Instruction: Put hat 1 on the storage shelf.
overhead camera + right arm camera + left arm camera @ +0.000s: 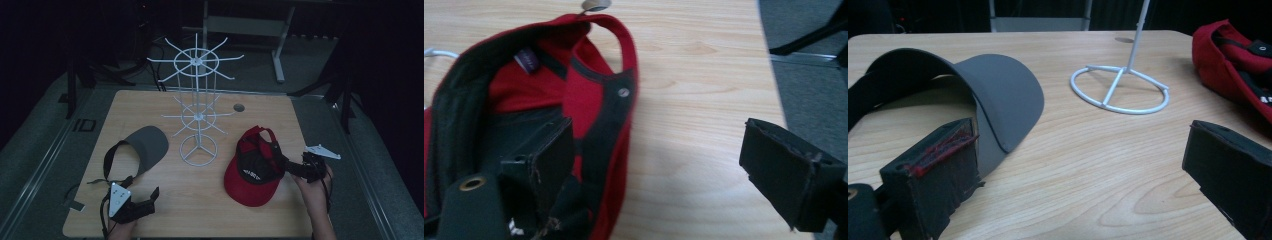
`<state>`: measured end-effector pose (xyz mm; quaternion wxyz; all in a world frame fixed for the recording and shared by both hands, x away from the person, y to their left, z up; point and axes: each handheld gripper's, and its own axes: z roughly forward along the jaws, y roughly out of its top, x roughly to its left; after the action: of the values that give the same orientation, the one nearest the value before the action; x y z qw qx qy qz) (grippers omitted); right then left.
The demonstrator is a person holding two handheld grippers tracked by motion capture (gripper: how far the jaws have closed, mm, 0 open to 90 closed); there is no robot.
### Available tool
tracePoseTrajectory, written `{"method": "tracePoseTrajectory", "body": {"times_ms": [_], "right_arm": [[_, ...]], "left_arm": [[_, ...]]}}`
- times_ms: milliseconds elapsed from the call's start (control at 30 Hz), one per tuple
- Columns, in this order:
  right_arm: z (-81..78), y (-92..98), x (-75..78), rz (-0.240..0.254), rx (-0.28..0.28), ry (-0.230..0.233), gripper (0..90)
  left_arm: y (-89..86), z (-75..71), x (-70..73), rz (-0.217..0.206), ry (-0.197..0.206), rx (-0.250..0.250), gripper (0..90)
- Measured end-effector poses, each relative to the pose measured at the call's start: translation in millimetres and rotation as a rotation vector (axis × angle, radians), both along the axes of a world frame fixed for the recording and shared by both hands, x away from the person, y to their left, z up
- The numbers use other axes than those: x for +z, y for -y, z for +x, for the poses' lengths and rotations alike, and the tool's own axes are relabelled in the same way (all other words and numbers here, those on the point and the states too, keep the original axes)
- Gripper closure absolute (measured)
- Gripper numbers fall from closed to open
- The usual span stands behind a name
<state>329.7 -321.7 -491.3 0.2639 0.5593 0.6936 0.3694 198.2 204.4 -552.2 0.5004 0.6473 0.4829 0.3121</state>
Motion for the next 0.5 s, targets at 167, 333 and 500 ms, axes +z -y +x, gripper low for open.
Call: {"method": "tracePoseTrajectory", "body": {"times_ms": [167,333,500], "right_arm": [[15.4,-10.7,-0.3,0.011,0.043,-0.016,18.4],[25.0,-18.7,-5.0,0.007,0.069,-0.042,21.5],[35.6,-30.1,-16.9,-0.021,0.088,-0.086,20.4]], "left_arm": [[0.7,0.6,-1.3,-0.005,-0.010,-0.015,2.2],[0.7,0.5,-0.8,-0.013,-0.011,-0.018,2.2],[0.2,0.2,-0.3,-0.011,-0.009,-0.021,2.2]]}}
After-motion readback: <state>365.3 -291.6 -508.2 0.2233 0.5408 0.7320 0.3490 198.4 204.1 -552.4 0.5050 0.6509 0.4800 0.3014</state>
